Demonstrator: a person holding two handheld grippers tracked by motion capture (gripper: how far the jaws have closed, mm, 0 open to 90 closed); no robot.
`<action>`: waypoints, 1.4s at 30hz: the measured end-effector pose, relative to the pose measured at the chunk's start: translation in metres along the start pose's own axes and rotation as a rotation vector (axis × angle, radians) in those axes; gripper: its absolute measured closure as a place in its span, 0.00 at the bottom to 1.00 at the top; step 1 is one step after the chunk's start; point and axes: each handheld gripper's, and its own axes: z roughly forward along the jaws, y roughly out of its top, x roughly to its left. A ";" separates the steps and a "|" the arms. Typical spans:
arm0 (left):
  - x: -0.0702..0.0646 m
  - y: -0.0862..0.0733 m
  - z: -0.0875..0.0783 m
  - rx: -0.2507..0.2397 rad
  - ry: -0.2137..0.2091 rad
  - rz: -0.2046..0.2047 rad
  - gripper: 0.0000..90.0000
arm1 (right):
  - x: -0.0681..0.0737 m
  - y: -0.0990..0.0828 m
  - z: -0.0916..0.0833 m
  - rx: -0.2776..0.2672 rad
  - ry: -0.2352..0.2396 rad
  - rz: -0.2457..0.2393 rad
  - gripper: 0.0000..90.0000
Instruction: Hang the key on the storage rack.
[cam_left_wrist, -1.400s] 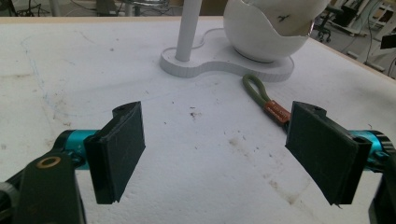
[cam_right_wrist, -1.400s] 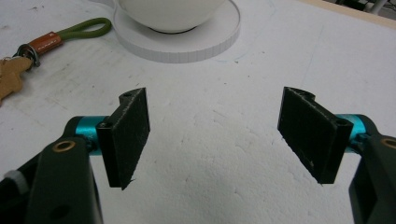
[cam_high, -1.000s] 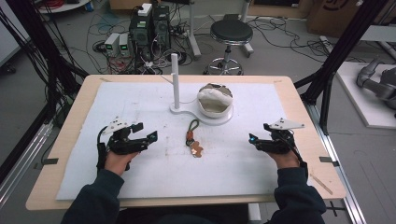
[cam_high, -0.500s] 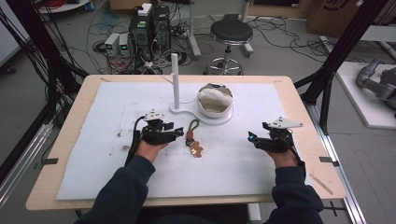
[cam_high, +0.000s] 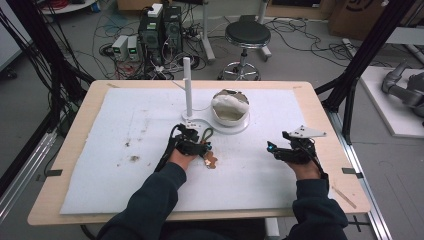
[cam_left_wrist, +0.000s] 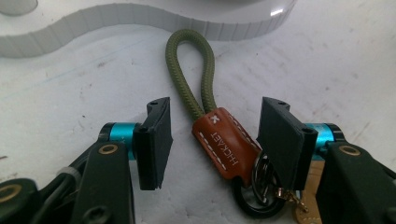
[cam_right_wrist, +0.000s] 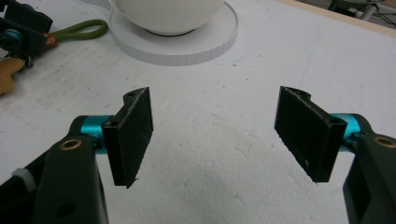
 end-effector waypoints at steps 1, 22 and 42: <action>0.000 0.000 0.000 0.000 0.000 0.000 0.49 | 0.000 0.000 0.000 0.000 0.000 0.000 0.31; 0.012 -0.008 -0.023 -0.052 -0.046 -0.016 0.79 | -0.001 -0.001 -0.003 -0.010 0.003 0.001 0.32; 0.063 0.007 -0.123 -0.444 -0.072 -0.086 0.79 | -0.002 0.001 -0.003 -0.027 0.001 0.008 0.32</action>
